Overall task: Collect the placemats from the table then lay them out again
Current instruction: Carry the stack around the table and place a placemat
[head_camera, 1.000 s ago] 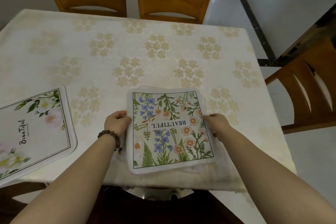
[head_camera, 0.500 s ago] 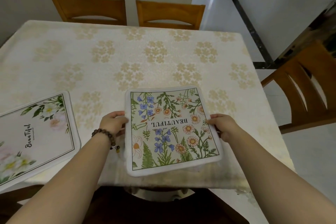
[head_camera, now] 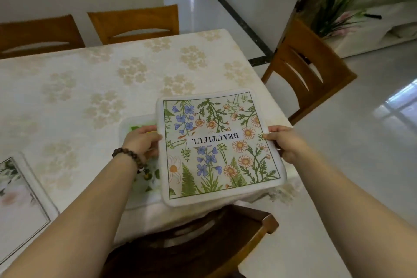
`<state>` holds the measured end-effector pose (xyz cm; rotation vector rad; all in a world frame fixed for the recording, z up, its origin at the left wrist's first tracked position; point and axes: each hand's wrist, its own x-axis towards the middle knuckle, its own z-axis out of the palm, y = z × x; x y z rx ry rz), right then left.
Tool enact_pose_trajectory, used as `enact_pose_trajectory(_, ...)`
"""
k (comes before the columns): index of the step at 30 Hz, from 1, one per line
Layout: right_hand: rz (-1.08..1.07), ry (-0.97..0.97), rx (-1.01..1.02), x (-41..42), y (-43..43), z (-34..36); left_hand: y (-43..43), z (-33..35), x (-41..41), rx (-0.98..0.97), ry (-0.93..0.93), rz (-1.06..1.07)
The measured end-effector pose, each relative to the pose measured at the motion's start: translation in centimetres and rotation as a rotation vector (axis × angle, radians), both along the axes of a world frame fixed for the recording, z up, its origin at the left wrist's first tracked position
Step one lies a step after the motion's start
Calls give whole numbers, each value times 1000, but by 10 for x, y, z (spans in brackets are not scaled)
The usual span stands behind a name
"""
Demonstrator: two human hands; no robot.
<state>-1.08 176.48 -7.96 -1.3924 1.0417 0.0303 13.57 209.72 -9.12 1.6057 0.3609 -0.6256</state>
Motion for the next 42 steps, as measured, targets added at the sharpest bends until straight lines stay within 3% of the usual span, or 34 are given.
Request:
enact_pose_trajectory(14,-460,6,-38,-224,-173,4,-273,9,-91,-27,-20,-431)
enact_pose_trajectory(24,-611,5,-25,-356,-325,0,-475,-11,-203,-33,18,-543)
enact_pose_trajectory(33,-644,-14,-45,-382,-422,-3,-584,-25,-213,-33,97,-611)
enact_pose_trajectory(42,-624,9,-55,-330,-550,-22,-704,-53,-175,13,79,-518)
